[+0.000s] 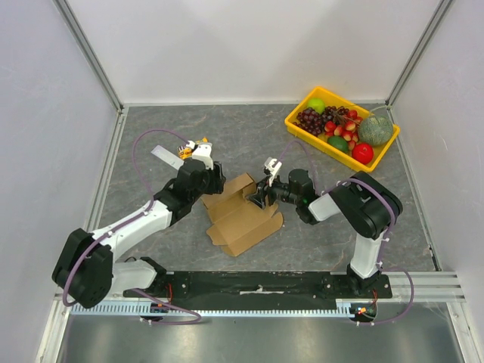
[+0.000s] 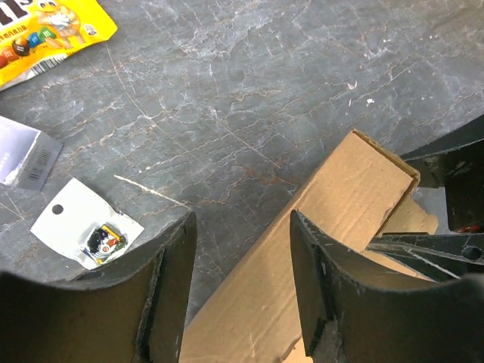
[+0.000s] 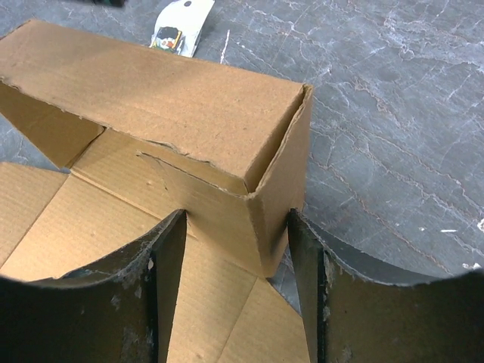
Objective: Fold the paper box
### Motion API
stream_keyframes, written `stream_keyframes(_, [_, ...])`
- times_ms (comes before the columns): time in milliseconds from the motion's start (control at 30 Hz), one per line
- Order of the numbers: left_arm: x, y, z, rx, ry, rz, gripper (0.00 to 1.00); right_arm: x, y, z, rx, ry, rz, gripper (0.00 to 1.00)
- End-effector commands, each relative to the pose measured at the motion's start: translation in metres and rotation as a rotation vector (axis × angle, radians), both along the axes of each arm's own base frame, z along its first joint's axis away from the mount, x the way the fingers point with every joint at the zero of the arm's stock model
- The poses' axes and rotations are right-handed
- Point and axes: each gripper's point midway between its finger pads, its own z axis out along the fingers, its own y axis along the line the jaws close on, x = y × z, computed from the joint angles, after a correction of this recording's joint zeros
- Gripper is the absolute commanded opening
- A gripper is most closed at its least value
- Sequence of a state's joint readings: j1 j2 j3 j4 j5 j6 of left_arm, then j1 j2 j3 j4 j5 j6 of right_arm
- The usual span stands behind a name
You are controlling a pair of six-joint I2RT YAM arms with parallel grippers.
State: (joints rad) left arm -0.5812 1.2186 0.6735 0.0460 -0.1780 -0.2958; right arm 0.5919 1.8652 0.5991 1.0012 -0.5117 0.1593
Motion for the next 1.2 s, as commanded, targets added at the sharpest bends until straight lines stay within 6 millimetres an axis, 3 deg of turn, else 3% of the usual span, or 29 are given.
stream_keyframes(0, [0.002, -0.010, -0.006, -0.030, 0.015, -0.037, 0.59, 0.010, 0.013, 0.021, 0.043, -0.093, 0.036, 0.64])
stream_keyframes(367, [0.000, -0.022, -0.019, -0.029, 0.051, -0.102, 0.58, 0.015, 0.020, 0.015, 0.048, -0.087, 0.050, 0.63])
stream_keyframes(1167, [-0.012, -0.041, -0.020, -0.097, 0.089, -0.203, 0.57, 0.027, 0.037, 0.023, 0.163, -0.132, -0.064, 0.51])
